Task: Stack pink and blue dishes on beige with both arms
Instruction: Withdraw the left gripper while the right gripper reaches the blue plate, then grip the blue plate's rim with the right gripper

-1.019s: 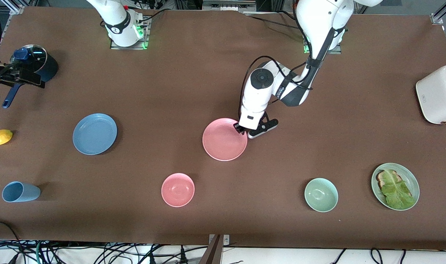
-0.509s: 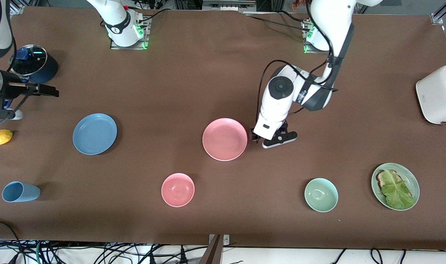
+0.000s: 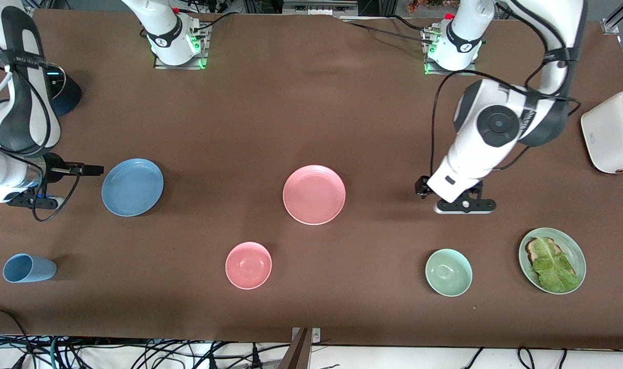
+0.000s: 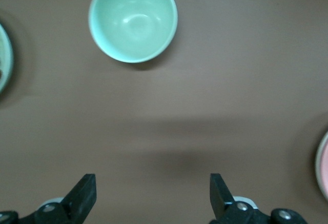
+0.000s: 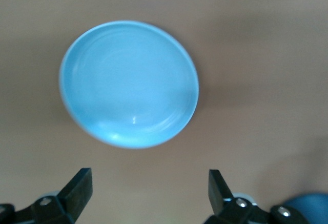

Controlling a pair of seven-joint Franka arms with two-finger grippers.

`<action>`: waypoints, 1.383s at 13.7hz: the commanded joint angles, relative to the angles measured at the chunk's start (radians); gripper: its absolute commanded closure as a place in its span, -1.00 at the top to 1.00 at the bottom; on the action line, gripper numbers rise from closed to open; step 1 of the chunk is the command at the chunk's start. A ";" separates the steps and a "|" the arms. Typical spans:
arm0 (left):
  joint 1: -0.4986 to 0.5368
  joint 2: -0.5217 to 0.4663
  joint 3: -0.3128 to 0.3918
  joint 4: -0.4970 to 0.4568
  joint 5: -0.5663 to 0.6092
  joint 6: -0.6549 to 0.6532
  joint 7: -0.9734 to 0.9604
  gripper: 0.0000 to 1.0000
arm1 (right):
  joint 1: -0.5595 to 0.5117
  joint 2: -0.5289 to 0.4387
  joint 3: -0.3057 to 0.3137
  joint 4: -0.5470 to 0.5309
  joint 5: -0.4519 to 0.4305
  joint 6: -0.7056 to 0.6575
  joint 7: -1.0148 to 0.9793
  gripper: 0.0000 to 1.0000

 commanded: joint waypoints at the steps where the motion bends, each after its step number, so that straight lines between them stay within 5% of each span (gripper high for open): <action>1: 0.087 -0.071 -0.013 -0.016 0.013 -0.050 0.176 0.97 | -0.073 0.019 0.011 -0.073 0.092 0.093 -0.048 1.00; 6: 0.210 -0.168 -0.019 -0.014 0.010 -0.136 0.278 0.97 | -0.170 0.143 0.011 -0.058 0.236 0.171 -0.183 0.99; 9: 0.317 -0.231 -0.038 0.009 -0.019 -0.244 0.284 0.98 | -0.175 0.190 0.011 -0.021 0.284 0.176 -0.183 0.73; 15: 0.323 -0.257 -0.073 0.122 -0.007 -0.384 0.272 1.00 | -0.176 0.234 0.012 -0.019 0.303 0.239 -0.186 0.33; 17: 0.355 -0.257 -0.073 0.155 -0.026 -0.429 0.281 1.00 | -0.176 0.239 0.014 -0.018 0.304 0.239 -0.191 -0.01; 19: 0.363 -0.260 -0.070 0.167 -0.055 -0.437 0.281 1.00 | -0.176 0.239 0.014 -0.016 0.304 0.239 -0.191 -0.56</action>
